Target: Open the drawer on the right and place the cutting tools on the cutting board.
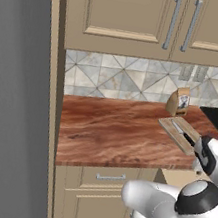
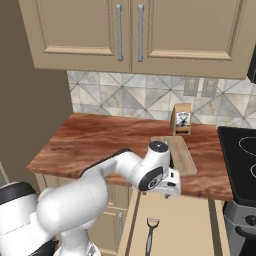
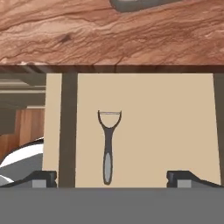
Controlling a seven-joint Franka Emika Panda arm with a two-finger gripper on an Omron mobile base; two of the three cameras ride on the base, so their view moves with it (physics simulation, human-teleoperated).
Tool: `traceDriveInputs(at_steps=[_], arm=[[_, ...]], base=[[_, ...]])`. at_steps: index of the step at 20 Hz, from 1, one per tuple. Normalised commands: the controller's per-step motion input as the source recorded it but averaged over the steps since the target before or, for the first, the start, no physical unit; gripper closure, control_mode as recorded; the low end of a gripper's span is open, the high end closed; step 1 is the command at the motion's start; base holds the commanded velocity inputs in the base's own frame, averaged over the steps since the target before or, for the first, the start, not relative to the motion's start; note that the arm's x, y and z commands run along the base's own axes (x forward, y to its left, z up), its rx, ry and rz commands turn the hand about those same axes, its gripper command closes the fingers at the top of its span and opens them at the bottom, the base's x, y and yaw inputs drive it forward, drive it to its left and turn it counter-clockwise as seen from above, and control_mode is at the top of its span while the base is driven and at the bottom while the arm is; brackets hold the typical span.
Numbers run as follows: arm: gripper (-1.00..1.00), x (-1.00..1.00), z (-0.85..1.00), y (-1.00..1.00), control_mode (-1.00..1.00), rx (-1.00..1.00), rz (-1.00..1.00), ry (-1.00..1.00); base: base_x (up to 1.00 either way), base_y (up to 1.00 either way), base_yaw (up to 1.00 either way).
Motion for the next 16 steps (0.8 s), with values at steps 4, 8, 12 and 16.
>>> traceDriveInputs(at_steps=[4, 8, 12, 16], arm=[[-1.00, -0.10, -0.27, 0.00, -1.00, 0.14, 0.00, 0.17], [-1.00, -0.14, -0.37, 0.00, -1.00, 0.02, 0.00, 0.21], [-1.00, -0.24, -0.34, -0.02, -1.00, 0.10, 0.00, 0.07], [-1.00, -0.04, -0.24, 0.00, -1.00, 0.10, 0.00, 0.10]], base=[[0.00, 0.00, 0.00], [0.00, 0.00, 0.00], [0.00, 0.00, 0.00], [0.00, 0.00, 0.00]])
